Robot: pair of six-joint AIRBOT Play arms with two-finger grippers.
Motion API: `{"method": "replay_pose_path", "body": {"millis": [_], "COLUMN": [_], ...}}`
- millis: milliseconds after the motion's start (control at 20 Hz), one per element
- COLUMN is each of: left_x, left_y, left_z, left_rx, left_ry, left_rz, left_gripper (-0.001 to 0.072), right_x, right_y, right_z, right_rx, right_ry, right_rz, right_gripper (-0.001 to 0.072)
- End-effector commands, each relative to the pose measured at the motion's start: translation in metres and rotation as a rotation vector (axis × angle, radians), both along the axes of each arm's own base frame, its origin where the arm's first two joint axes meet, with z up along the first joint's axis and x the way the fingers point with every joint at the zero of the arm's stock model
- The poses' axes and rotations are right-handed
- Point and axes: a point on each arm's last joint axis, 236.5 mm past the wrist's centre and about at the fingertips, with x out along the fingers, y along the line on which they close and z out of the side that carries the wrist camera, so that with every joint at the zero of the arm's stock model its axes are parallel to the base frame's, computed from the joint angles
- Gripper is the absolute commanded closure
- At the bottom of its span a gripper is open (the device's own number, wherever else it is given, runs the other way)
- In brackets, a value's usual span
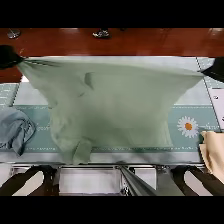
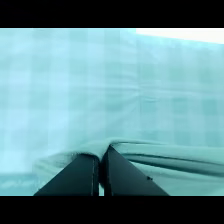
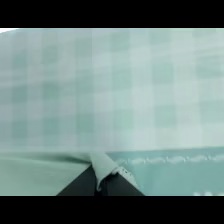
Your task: Fold the shirts.
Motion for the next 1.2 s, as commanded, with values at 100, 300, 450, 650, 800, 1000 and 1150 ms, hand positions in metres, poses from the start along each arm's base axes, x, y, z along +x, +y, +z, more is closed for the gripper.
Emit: {"method": "replay_pose_path", "body": {"millis": [100,300,450,650,800,1000,1150], "left_x": [0.109,0.144,0.144,0.129,0.116,0.055,0.014], "left_y": [-0.020,-0.030,-0.032,-0.046,-0.037,-0.041,-0.031], "left_z": [-0.102,-0.153,-0.193,-0.220,-0.210,-0.208,-0.226], "left_rx": [-0.120,-0.230,-0.263,-0.315,-0.307,-0.241,-0.218], "left_ry": [0.046,0.105,0.192,0.311,0.368,0.568,0.729], "left_rz": [0.090,0.147,0.184,0.170,0.124,-0.158,-0.200], "left_gripper": [0.0680,0.0679,0.0679,0.0679,0.0679,0.0678,0.0679], "right_x": [0.126,0.182,0.205,0.202,0.184,0.116,0.068], "right_y": [-0.005,0.004,0.018,0.021,0.018,0.021,0.006], "right_z": [-0.095,-0.146,-0.170,-0.189,-0.176,-0.187,-0.216], "right_rx": [0.199,0.286,0.300,0.321,0.332,0.276,0.113], "right_ry": [-0.002,0.064,0.097,0.154,0.197,0.438,0.657], "right_rz": [-0.085,-0.077,-0.054,-0.064,-0.031,0.124,0.139], "right_gripper": [0.0669,0.0668,0.0669,0.0668,0.0668,0.0668,0.0668]}}
